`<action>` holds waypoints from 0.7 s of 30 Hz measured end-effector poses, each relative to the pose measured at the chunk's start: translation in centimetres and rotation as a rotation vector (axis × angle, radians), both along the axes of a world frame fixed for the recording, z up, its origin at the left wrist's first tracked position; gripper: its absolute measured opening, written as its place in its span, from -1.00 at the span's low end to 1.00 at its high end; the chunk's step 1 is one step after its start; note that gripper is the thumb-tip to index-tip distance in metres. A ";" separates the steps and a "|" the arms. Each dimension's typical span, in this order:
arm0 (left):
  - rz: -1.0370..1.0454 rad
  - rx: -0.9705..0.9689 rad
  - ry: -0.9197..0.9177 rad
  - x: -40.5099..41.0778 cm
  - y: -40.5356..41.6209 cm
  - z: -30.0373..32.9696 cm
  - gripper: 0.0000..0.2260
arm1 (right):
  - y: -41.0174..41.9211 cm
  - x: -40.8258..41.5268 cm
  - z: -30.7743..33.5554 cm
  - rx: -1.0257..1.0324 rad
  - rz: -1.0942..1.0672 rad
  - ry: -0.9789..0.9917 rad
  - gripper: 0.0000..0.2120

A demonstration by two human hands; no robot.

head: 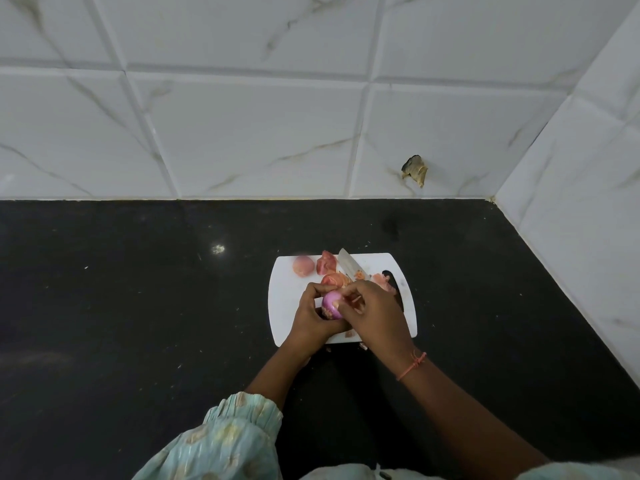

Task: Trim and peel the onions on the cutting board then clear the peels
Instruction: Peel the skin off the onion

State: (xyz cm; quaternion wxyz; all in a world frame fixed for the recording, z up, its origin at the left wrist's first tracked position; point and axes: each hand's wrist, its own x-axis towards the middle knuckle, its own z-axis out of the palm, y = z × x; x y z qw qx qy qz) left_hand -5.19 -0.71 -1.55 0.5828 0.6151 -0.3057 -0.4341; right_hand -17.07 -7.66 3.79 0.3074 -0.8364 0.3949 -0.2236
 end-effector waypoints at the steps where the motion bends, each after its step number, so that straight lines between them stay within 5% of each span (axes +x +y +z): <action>1: 0.004 0.003 -0.003 0.0 0.0 0.1 -0.45 | 0.1 0.1 0.0 -0.014 0.002 0.007 -0.90; 15: -0.005 -0.009 -0.013 0.1 0.3 0.1 -0.40 | -2.7 -0.6 -1.7 0.050 -0.122 0.075 -0.85; 21: -0.012 0.011 0.007 0.4 0.2 0.2 -0.41 | -2.9 -1.5 -0.9 0.027 -0.098 -0.078 -0.82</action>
